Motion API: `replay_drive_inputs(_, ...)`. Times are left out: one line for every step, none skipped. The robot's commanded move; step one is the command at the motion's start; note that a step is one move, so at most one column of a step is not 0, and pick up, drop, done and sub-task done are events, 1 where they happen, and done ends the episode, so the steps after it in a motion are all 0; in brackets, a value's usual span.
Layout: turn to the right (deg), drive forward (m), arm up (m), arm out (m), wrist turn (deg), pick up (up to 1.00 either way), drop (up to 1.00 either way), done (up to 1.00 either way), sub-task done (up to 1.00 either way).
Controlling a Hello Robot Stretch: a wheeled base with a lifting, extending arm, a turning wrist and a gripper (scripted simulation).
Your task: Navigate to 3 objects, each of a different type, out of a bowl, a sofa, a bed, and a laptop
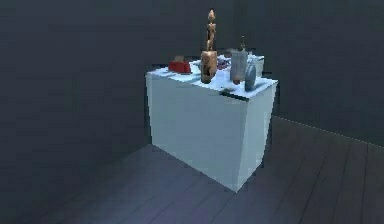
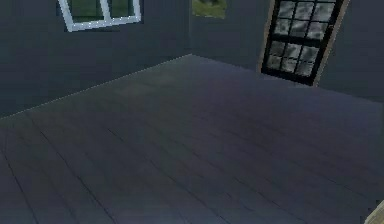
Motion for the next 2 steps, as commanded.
replay_drive_inputs(-12.0,0.00,0.00,0.00,0.0,0.00,0.00,0.00,0.00)
replay_drive_inputs(-3.0,0.00,0.00,0.00,0.0,0.00,0.00,0.00,0.00)
